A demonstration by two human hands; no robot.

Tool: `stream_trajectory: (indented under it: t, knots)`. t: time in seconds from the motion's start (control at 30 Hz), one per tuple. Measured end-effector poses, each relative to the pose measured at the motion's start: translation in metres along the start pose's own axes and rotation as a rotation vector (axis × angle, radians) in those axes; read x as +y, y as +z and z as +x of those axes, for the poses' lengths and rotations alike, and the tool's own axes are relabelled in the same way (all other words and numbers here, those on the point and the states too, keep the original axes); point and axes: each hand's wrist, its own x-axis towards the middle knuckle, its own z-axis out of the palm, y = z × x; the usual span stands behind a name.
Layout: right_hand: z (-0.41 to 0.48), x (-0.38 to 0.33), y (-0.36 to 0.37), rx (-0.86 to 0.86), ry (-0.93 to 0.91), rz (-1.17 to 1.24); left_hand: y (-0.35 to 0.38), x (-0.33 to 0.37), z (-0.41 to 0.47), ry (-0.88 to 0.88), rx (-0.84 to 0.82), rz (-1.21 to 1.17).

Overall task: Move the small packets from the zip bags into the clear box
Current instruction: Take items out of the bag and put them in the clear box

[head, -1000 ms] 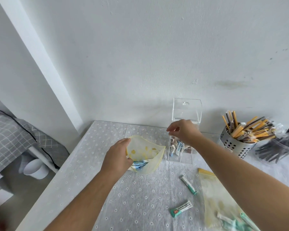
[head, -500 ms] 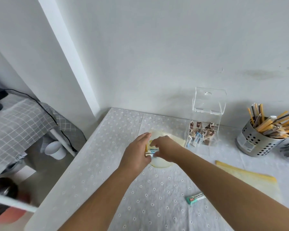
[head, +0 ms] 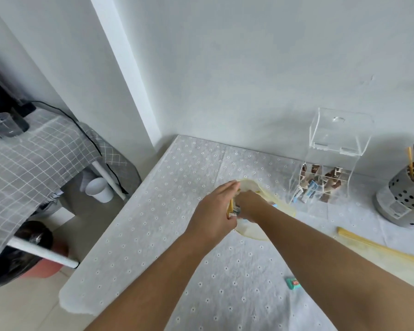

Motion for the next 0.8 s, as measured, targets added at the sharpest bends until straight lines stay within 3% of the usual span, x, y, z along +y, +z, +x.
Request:
stream_trajectory:
  t: [0.3, 0.57, 0.8]
  knots:
    - [-0.006, 0.003, -0.006, 0.021, -0.007, 0.043, 0.002, -0.003, 0.001, 0.003, 0.0, -0.002]
    - [-0.03, 0.006, -0.024, 0.126, -0.158, 0.124, 0.001, 0.004, 0.009, 0.006, 0.021, 0.028]
    - [-0.058, 0.013, -0.035, 0.153, -0.137, 0.227, 0.002, 0.01, 0.011, -0.02, 0.016, 0.057]
